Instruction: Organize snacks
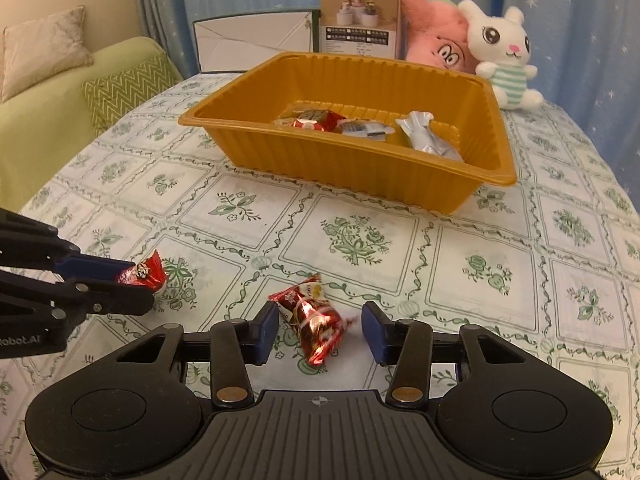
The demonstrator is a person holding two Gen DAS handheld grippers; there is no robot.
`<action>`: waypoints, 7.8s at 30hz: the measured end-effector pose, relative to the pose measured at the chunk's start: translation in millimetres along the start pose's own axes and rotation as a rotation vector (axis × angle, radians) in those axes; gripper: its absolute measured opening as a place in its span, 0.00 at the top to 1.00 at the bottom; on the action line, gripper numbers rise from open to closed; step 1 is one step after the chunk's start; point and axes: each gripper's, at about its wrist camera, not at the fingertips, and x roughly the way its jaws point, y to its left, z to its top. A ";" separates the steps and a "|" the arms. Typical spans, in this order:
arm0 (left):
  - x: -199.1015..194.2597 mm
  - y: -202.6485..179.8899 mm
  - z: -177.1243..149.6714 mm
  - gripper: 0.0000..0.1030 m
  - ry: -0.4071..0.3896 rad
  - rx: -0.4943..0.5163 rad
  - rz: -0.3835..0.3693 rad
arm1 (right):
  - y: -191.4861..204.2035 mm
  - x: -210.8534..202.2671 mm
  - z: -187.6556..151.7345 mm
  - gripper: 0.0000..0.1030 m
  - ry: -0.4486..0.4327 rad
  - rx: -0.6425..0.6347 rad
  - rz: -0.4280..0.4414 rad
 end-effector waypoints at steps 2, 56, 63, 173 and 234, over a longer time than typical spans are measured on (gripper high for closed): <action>0.2 0.8 -0.3 0.84 0.002 -0.007 0.001 | 1.2 0.1 -0.3 0.59 -0.005 0.002 0.000; 0.5 16.1 147.8 0.84 -0.164 0.012 0.086 | -54.9 -60.7 109.3 0.81 -0.254 0.111 -0.142; 21.7 28.8 160.5 0.84 -0.153 0.007 0.097 | -70.0 -43.3 129.4 0.81 -0.257 0.130 -0.142; -184.9 -73.1 19.5 0.00 -0.145 -0.216 0.259 | 11.8 -241.5 6.0 0.27 -0.100 0.384 -0.136; -212.2 -101.6 -17.5 0.00 -0.121 -0.204 0.261 | 39.8 -278.0 -24.0 0.26 -0.098 0.325 -0.151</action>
